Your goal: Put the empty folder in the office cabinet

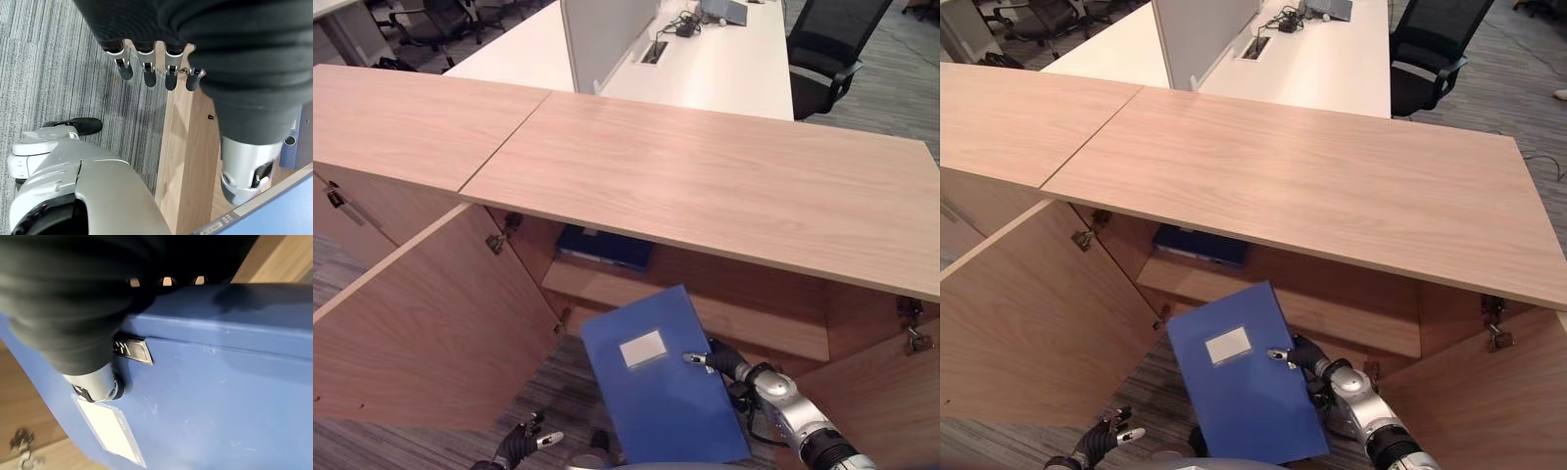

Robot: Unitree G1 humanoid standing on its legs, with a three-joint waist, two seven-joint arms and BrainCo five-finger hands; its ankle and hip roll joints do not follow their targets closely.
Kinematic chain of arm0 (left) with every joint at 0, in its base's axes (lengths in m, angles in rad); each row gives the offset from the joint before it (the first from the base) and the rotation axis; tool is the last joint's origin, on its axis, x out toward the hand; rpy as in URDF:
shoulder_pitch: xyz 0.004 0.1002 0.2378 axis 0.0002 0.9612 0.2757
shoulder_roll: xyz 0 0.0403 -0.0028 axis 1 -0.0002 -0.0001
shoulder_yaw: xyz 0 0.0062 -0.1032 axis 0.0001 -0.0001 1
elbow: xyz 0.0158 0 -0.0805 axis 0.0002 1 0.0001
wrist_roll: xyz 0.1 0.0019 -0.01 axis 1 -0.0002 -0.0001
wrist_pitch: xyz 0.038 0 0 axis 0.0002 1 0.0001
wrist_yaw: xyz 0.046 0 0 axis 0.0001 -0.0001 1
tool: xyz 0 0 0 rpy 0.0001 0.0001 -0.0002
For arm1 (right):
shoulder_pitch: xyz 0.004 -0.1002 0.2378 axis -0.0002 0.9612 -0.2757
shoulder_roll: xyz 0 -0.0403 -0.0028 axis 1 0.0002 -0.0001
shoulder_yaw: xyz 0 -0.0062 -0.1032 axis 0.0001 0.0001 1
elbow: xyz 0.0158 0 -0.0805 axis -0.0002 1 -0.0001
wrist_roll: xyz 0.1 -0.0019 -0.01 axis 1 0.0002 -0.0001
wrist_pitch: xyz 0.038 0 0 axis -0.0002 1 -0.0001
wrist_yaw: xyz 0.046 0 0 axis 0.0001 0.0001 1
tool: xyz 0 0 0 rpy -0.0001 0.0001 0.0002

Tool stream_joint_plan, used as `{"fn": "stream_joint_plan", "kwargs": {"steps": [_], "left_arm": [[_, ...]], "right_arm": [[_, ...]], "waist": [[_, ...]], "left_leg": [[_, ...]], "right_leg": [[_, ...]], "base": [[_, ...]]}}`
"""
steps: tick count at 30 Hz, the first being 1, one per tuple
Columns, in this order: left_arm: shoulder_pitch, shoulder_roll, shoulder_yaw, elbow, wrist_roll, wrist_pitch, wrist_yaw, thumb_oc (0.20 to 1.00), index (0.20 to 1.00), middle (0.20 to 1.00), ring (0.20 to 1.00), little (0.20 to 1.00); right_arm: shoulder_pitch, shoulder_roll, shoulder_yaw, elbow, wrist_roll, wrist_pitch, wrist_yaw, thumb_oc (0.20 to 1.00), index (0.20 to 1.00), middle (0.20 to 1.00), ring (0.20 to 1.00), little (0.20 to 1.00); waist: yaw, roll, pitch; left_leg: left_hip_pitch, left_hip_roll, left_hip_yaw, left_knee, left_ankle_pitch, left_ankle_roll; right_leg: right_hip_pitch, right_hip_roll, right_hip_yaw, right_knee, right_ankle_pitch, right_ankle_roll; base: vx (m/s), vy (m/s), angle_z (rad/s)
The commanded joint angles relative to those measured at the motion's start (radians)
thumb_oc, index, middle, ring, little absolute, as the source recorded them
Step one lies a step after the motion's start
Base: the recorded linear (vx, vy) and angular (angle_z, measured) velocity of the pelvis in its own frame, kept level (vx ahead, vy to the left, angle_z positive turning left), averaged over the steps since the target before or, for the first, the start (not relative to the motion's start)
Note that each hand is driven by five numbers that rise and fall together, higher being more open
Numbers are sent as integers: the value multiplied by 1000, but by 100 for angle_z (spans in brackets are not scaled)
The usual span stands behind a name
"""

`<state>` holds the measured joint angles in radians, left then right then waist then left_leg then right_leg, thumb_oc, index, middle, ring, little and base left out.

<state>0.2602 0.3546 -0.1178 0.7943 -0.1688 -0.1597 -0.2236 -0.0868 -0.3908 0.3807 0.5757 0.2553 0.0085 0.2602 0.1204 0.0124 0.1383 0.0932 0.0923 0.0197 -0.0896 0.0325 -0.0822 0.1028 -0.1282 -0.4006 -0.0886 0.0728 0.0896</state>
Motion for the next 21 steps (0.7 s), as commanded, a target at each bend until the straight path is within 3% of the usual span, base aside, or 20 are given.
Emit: {"fn": "stream_joint_plan", "kwargs": {"steps": [1, 8, 10, 14, 16, 17, 21], "left_arm": [[-85, 42, -19, 40, 21, -25, 16, 1000, 1000, 1000, 1000, 1000], [-96, 45, -23, 57, 19, -22, 27, 1000, 1000, 1000, 1000, 1000], [-92, 41, -32, 57, 15, -21, 30, 1000, 1000, 1000, 1000, 1000], [-71, 38, -52, 40, 11, -17, 25, 1000, 1000, 1000, 1000, 1000], [-67, 35, -56, 39, 10, -16, 23, 1000, 1000, 1000, 1000, 1000], [-58, 25, -65, 56, 17, -12, 29, 1000, 1000, 1000, 1000, 1000], [-52, 14, -76, 70, 22, -8, 39, 1000, 1000, 1000, 1000, 1000]], "right_arm": [[-69, 22, -5, 7, 19, -46, -21, 200, 200, 200, 200, 200], [-62, 60, -82, 114, 140, -49, -69, 200, 200, 200, 200, 200], [-73, 107, -176, 173, 333, -71, -105, 200, 200, 200, 200, 200], [-100, 150, -303, 206, 537, -113, -148, 200, 200, 200, 200, 200], [-101, 155, -321, 208, 567, -125, -158, 200, 200, 200, 200, 200], [-116, 175, -398, 217, 676, -168, -192, 200, 200, 200, 200, 200], [-136, 186, -468, 237, 754, -209, -230, 200, 200, 200, 200, 200]], "waist": [[18, -25, 3], [20, -21, 3], [20, -17, 3], [21, -10, 4], [22, -9, 4], [16, -6, 1], [15, -2, 0]], "left_leg": [[3, -21, 0, 2, -37, 20], [-1, -23, -11, 2, -37, 20], [0, -23, -10, 2, -38, 21], [1, -22, -7, 2, -40, 22], [3, -22, -6, 2, -41, 22], [5, -22, -4, 2, -45, 22], [8, -22, -2, 2, -48, 23]], "right_leg": [[39, -32, 34, 39, -93, 66], [41, -31, 26, 36, -97, 65], [42, -31, 28, 36, -98, 65], [44, -28, 34, 34, -100, 64], [44, -27, 35, 34, -101, 64], [44, -24, 38, 33, -103, 64], [45, -23, 42, 34, -105, 64]], "base": [[0, -10, 4], [1, -5, 4], [0, 0, 0], [0, 0, 0], [0, 0, 0], [0, 0, 0], [0, 0, 0]]}}
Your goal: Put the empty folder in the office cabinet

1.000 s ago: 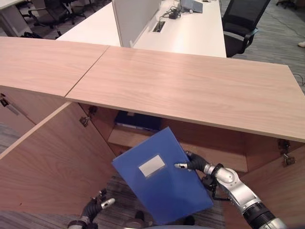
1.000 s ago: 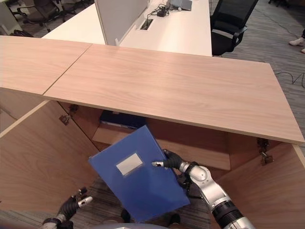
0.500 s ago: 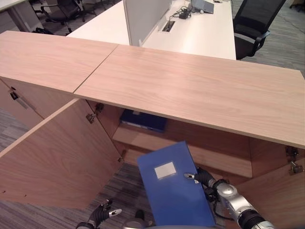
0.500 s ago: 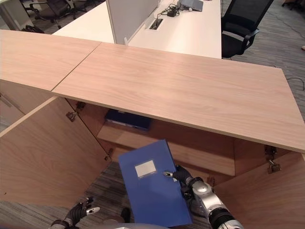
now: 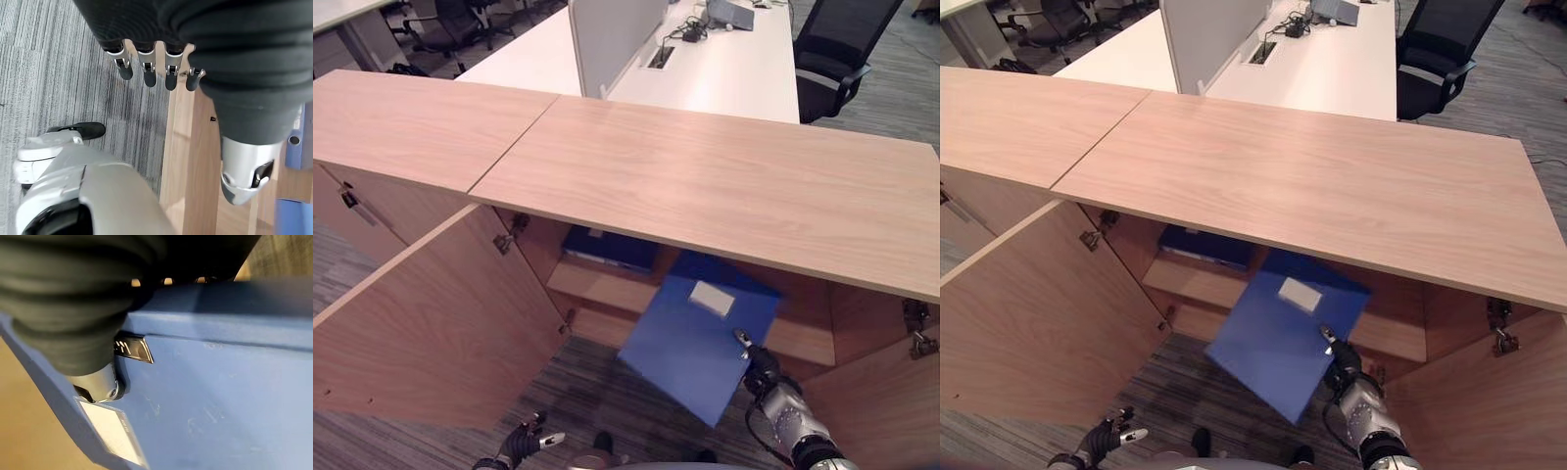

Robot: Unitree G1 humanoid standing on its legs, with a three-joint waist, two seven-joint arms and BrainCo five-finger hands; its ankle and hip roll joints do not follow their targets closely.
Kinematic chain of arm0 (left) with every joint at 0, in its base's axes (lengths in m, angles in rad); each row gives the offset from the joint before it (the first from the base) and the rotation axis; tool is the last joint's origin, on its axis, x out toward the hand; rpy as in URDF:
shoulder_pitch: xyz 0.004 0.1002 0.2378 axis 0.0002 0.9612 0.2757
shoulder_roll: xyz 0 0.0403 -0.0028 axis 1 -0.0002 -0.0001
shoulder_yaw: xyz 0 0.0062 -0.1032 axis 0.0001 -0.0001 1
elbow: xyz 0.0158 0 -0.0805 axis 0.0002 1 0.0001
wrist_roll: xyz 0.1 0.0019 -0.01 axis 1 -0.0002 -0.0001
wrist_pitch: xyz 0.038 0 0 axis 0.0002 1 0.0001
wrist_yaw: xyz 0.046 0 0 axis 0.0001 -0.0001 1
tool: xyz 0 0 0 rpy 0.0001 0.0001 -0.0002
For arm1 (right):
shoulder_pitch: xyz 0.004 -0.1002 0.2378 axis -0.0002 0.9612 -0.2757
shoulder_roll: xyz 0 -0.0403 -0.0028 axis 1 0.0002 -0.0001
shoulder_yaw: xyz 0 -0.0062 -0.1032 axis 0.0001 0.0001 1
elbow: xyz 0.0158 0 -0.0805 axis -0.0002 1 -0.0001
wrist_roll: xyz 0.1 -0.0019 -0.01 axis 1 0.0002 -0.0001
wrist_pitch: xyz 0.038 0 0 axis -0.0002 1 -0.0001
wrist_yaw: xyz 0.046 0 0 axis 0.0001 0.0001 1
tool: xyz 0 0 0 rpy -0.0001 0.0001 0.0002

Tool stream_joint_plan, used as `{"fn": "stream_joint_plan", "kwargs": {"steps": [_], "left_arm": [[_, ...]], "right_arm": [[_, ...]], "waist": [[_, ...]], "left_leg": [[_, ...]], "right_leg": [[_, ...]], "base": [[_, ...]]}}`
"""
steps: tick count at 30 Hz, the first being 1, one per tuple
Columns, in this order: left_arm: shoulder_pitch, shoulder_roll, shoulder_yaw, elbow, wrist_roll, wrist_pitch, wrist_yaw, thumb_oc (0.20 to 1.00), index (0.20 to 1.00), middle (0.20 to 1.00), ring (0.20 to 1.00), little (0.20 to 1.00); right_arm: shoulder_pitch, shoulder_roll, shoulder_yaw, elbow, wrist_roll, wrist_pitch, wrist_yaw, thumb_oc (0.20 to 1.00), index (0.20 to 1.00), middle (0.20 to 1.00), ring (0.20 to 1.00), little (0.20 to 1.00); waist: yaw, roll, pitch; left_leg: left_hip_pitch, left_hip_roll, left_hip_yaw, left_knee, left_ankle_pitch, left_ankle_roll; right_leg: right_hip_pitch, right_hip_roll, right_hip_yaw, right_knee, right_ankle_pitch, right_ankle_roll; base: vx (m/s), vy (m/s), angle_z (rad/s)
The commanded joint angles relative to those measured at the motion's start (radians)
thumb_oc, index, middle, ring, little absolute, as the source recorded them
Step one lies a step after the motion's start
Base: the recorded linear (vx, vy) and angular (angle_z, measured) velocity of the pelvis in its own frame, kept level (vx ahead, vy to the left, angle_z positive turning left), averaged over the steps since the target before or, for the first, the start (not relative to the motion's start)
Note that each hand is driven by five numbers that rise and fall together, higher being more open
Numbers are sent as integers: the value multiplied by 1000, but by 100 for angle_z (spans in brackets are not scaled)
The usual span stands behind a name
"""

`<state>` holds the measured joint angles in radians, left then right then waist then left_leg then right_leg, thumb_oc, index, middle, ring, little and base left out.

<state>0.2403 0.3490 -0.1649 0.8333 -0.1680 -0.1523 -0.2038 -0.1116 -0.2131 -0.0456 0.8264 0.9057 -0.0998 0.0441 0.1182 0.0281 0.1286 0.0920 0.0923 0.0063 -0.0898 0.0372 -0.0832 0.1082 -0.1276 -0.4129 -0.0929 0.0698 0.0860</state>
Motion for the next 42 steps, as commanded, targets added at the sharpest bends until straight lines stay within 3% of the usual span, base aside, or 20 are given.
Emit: {"fn": "stream_joint_plan", "kwargs": {"steps": [1, 11, 18, 29, 38, 42], "left_arm": [[-27, 16, -30, 34, 23, -14, 23, 1000, 1000, 1000, 1000, 1000], [-26, 3, -82, 53, 28, 0, 60, 1000, 1000, 1000, 1000, 1000], [-43, 8, -126, 55, 38, -7, 70, 1000, 1000, 1000, 1000, 1000], [-81, 29, -212, 70, 68, -15, 60, 1000, 1000, 1000, 1000, 1000], [-132, 52, -315, 32, 57, -33, 38, 1000, 1000, 1000, 1000, 1000], [-170, 56, -357, 21, 38, -43, 40, 1000, 1000, 1000, 1000, 1000]], "right_arm": [[-120, 12, -68, -17, 128, -117, -32, 200, 200, 200, 200, 200], [-235, 42, -215, 69, 348, -237, -156, 200, 200, 200, 200, 200], [-304, 36, -273, 88, 409, -300, -208, 200, 200, 200, 200, 200], [-452, -54, -345, 197, 499, -335, -255, 200, 200, 200, 200, 200], [-704, -241, -310, 278, 499, -339, -283, 200, 200, 200, 200, 200], [-844, -341, -260, 329, 490, -323, -286, 200, 200, 200, 200, 200]], "waist": [[15, -16, 9], [23, -2, 3], [32, 10, 6], [52, 40, 7], [94, 117, 64], [112, 171, 133]], "left_leg": [[9, -21, 11, 3, -54, 24], [12, -23, 9, 3, -62, 24], [10, -26, 2, 3, -63, 23], [-5, -34, -21, 4, -58, 21], [-82, -47, -57, 12, -25, 21], [-178, -44, -68, 51, -6, 21]], "right_leg": [[39, -24, 54, 39, -103, 67], [41, -19, 57, 41, -113, 68], [39, -18, 54, 43, -119, 69], [29, -22, 35, 62, -135, 69], [-49, -38, 10, 105, -147, 71], [-172, -69, 1, 207, -161, 72]], "base": [[0, 0, 0], [4, -1, 0], [0, 0, 0], [12, -6, 4], [-44, 9, 13], [-135, 11, 13]]}}
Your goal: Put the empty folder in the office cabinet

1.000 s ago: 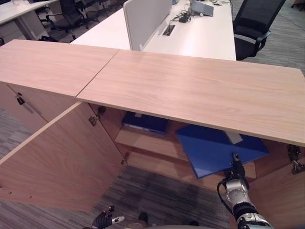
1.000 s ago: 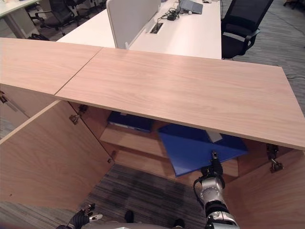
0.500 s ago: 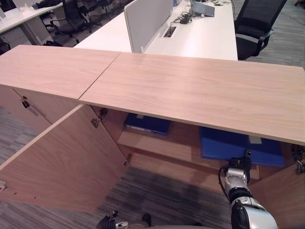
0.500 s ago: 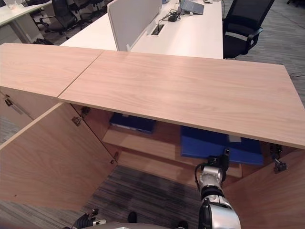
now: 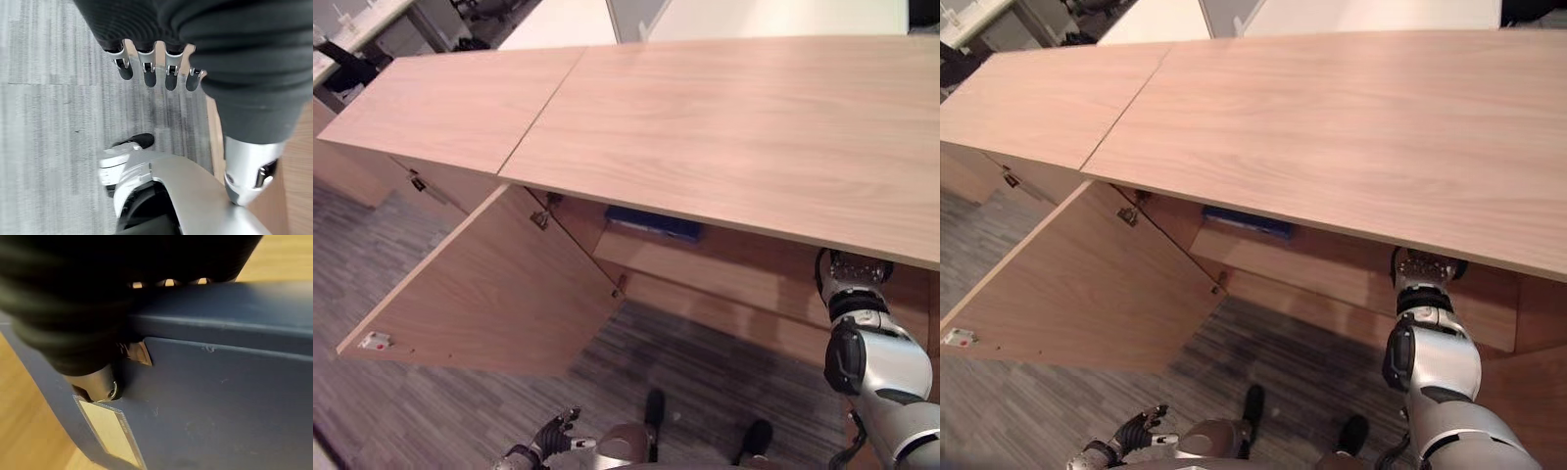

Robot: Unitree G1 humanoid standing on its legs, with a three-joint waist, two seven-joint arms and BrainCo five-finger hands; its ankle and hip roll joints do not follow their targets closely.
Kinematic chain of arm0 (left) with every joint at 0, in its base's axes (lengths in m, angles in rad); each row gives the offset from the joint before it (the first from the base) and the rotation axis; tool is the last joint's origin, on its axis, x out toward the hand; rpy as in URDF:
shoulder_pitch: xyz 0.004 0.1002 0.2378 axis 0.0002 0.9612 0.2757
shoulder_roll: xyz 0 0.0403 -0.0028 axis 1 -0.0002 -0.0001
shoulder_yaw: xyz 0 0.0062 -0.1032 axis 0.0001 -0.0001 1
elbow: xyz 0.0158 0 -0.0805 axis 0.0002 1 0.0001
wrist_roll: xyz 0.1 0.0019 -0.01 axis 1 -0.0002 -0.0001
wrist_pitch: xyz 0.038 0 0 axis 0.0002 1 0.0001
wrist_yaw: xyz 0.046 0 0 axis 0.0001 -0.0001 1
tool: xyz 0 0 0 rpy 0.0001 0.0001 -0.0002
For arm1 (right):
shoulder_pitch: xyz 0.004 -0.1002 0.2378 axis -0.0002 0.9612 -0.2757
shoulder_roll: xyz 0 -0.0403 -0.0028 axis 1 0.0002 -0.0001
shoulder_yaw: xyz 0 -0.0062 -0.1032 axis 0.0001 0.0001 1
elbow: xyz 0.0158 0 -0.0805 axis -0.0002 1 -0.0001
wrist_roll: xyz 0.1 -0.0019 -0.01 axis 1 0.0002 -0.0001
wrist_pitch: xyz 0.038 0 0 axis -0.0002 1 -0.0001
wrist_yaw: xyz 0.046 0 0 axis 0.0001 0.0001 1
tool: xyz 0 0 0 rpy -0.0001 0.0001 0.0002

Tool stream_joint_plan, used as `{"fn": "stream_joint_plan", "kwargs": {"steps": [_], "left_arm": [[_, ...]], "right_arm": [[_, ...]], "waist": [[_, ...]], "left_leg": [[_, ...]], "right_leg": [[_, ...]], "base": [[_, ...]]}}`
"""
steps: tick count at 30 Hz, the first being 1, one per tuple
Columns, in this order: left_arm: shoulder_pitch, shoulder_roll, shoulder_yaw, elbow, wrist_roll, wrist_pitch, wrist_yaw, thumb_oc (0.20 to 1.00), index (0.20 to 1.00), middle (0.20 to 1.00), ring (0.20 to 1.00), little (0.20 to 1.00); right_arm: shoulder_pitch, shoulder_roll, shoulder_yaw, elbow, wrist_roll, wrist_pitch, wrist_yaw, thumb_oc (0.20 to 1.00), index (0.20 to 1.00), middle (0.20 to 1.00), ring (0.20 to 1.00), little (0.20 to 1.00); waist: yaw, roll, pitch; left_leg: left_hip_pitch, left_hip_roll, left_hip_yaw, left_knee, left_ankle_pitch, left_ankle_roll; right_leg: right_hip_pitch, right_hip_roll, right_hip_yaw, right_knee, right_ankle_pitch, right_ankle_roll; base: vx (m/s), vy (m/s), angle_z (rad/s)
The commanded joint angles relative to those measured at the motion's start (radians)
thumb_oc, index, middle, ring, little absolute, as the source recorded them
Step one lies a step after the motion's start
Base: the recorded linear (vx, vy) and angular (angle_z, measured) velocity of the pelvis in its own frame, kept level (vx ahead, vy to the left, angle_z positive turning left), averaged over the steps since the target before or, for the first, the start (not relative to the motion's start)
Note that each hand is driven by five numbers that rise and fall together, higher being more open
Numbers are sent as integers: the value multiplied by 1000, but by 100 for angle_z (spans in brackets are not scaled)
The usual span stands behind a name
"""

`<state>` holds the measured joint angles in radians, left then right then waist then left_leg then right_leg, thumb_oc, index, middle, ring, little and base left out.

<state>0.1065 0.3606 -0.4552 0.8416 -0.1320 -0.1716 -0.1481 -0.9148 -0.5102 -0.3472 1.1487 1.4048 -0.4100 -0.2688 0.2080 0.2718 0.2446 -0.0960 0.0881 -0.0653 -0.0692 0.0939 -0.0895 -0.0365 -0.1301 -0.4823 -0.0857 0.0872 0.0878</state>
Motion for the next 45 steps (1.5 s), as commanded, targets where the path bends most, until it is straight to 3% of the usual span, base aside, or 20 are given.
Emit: {"fn": "stream_joint_plan", "kwargs": {"steps": [1, 7, 19, 27, 29, 32, 35, 45], "left_arm": [[-40, 47, -72, 14, 1, -25, -14, 1000, 1000, 1000, 1000, 1000], [-93, 48, -84, 56, -10, -22, 1, 1000, 1000, 1000, 1000, 1000], [-115, 141, -100, -66, -67, -27, -12, 1000, 1000, 1000, 1000, 1000], [-112, 186, -96, -104, -77, -28, -17, 1000, 1000, 1000, 1000, 1000], [-111, 193, -92, -117, -89, -28, -18, 1000, 1000, 1000, 1000, 1000], [-107, 207, -93, -133, -95, -27, -23, 1000, 1000, 1000, 1000, 1000], [-101, 226, -87, -151, -102, -27, -19, 1000, 1000, 1000, 1000, 1000], [-87, 268, -96, -214, -107, -24, -26, 1000, 1000, 1000, 1000, 1000]], "right_arm": [[-62, -64, 51, 18, -13, -10, 26, 200, 200, 200, 200, 200], [-159, -115, 102, 62, -21, 1, 21, 200, 200, 200, 200, 200], [-302, -270, 165, 124, 24, 10, 22, 200, 200, 200, 200, 200], [-340, -302, 189, 148, 32, 19, 27, 200, 200, 200, 200, 200], [-349, -316, 202, 150, 26, 23, 27, 200, 200, 200, 200, 200], [-365, -334, 220, 162, 15, 34, 26, 200, 200, 200, 200, 200], [-384, -344, 232, 168, 12, 36, 19, 200, 200, 200, 200, 200], [-429, -336, 275, 174, -4, 49, 8, 200, 200, 200, 200, 200]], "waist": [[25, -66, 26], [28, -62, 63], [41, -40, 98], [35, -28, 112], [32, -26, 110], [33, -19, 120], [26, -19, 119], [23, -24, 122]], "left_leg": [[-10, -39, 3, 43, -63, 27], [-130, -37, 22, 155, -98, 17], [-362, -43, 9, 358, -163, 3], [-437, -45, -5, 444, -194, 4], [-448, -47, -12, 465, -223, 1], [-486, -45, -8, 504, -214, 2], [-513, -47, -18, 554, -257, 1], [-563, -47, -27, 576, -267, 5]], "right_leg": [[-50, -74, 73, 220, -181, 70], [-175, -103, 106, 342, -222, 68], [-425, -129, 132, 588, -307, 66], [-505, -145, 141, 690, -351, 62], [-519, -147, 158, 715, -384, 68], [-553, -156, 147, 746, -380, 56], [-585, -158, 168, 796, -422, 59], [-643, -157, 170, 834, -439, 52]], "base": [[-132, 4, 9], [-42, -7, 3], [-37, -37, 6], [-14, -39, 7], [33, -36, 4], [-53, -21, 1], [45, -47, 2], [-9, -16, 2]]}}
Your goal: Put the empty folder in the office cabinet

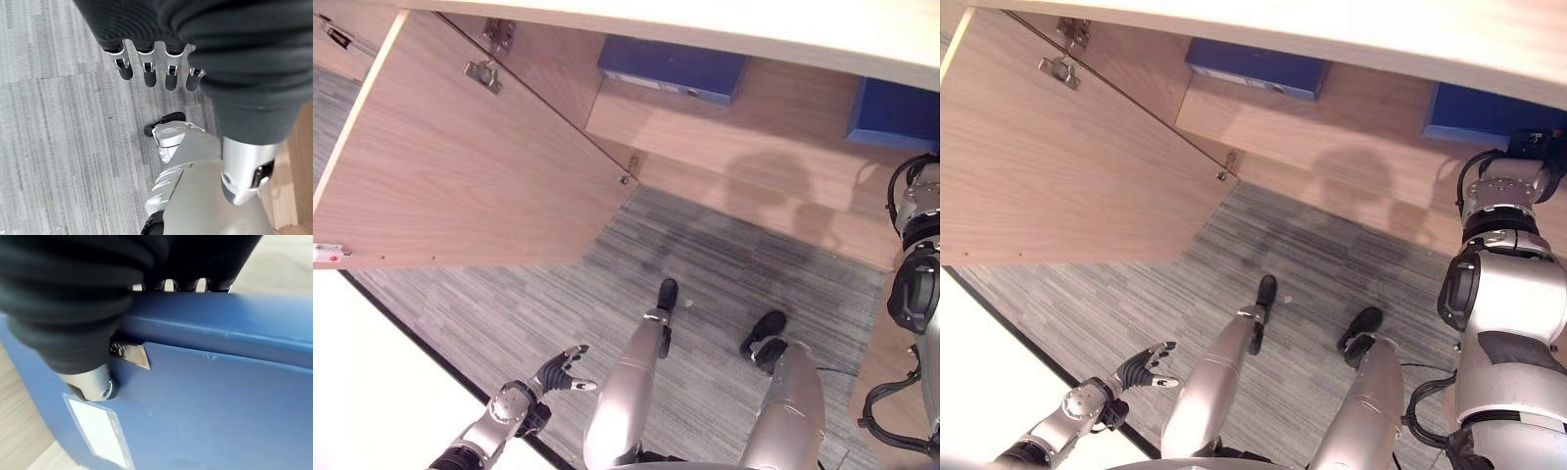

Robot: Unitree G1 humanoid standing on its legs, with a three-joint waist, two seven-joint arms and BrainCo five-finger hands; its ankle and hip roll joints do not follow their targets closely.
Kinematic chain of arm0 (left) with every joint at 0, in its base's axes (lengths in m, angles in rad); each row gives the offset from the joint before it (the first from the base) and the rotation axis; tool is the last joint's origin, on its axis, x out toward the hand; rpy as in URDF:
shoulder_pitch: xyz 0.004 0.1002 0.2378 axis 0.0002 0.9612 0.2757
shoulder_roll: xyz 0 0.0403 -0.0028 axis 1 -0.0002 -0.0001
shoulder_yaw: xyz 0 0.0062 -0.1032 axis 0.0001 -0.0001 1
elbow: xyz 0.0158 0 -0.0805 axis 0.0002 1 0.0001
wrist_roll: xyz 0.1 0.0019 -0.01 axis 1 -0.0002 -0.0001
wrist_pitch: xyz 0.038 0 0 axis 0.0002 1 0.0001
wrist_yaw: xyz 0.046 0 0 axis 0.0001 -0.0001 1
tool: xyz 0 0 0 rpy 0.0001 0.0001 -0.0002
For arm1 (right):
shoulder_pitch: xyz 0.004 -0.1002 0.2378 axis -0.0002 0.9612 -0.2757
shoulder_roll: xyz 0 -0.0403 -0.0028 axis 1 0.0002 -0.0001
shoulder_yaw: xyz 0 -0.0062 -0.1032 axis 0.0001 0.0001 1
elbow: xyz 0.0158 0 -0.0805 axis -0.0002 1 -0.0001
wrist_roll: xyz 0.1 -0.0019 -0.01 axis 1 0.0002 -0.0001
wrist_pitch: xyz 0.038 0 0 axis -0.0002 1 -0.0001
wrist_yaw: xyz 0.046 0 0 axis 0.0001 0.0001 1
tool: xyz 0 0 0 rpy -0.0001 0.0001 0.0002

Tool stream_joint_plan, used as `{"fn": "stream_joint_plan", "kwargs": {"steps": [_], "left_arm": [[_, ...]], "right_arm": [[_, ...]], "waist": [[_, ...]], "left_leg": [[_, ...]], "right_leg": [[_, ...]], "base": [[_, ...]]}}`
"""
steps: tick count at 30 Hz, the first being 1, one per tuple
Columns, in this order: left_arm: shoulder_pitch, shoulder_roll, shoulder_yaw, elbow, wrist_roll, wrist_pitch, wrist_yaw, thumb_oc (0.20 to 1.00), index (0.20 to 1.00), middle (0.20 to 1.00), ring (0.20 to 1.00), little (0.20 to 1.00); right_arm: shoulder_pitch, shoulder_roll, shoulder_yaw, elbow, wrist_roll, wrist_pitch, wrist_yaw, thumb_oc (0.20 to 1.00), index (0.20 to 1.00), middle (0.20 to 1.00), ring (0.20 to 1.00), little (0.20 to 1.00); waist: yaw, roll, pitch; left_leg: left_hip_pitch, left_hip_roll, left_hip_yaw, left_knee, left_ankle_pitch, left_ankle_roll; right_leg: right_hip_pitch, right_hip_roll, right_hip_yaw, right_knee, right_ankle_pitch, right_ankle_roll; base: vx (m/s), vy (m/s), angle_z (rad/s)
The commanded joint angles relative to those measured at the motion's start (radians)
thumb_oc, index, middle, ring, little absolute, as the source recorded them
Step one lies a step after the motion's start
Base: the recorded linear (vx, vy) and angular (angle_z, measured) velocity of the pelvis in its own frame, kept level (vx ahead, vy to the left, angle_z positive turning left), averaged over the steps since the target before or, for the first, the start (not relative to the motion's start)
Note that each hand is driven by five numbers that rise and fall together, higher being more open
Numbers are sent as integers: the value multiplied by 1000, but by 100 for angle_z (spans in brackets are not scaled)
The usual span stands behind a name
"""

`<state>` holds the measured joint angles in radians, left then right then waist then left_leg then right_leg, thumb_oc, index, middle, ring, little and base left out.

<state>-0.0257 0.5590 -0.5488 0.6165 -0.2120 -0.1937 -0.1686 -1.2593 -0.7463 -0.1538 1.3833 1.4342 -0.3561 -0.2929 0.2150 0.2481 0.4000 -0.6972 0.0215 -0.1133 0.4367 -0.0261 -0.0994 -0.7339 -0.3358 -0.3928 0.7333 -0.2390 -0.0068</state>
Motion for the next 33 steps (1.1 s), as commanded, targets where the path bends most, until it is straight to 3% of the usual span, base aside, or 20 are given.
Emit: {"fn": "stream_joint_plan", "kwargs": {"steps": [1, 11, 25, 30, 33], "left_arm": [[46, 72, -2, 6, -28, -2, -4, 1000, 1000, 1000, 1000, 1000], [38, 69, -2, 1, -32, -3, 8, 1000, 1000, 1000, 1000, 1000], [26, 98, -43, -31, -36, -6, -7, 1000, 1000, 1000, 1000, 1000], [37, 117, -35, -57, -59, -13, -15, 1000, 1000, 1000, 1000, 1000], [29, 114, -42, -89, -69, -15, -16, 1000, 1000, 1000, 1000, 1000]], "right_arm": [[-85, -99, 82, -60, -34, -3, 32, 200, 200, 200, 200, 200], [-81, -75, 64, -63, -23, -7, 14, 200, 200, 200, 200, 200], [-285, -191, 206, -74, -68, -2, -19, 200, 200, 200, 200, 200], [-384, -264, 315, -73, -126, 17, -29, 200, 200, 200, 200, 200], [-372, -260, 314, -57, -133, 37, -27, 200, 200, 200, 200, 200]], "waist": [[17, 2, -33], [26, 23, -37], [50, 47, -58], [65, 82, -71], [64, 115, -56]], "left_leg": [[40, 18, 21, 65, -144, 15], [58, 3, 22, -12, -114, 12], [79, -21, -4, -132, -64, 7], [111, -42, -16, -244, -13, 8], [112, -47, -19, -272, 3, 11]], "right_leg": [[53, 48, 79, 14, -112, 147], [54, 42, 67, -12, -103, 155], [39, 12, 47, -17, -101, 173], [22, -11, 44, -26, -90, 183], [-3, -22, 50, -10, -91, 185]], "base": [[0, 0, 0], [10, 2, 0], [32, 6, 9], [18, 47, 11], [-2, 40, 7]]}}
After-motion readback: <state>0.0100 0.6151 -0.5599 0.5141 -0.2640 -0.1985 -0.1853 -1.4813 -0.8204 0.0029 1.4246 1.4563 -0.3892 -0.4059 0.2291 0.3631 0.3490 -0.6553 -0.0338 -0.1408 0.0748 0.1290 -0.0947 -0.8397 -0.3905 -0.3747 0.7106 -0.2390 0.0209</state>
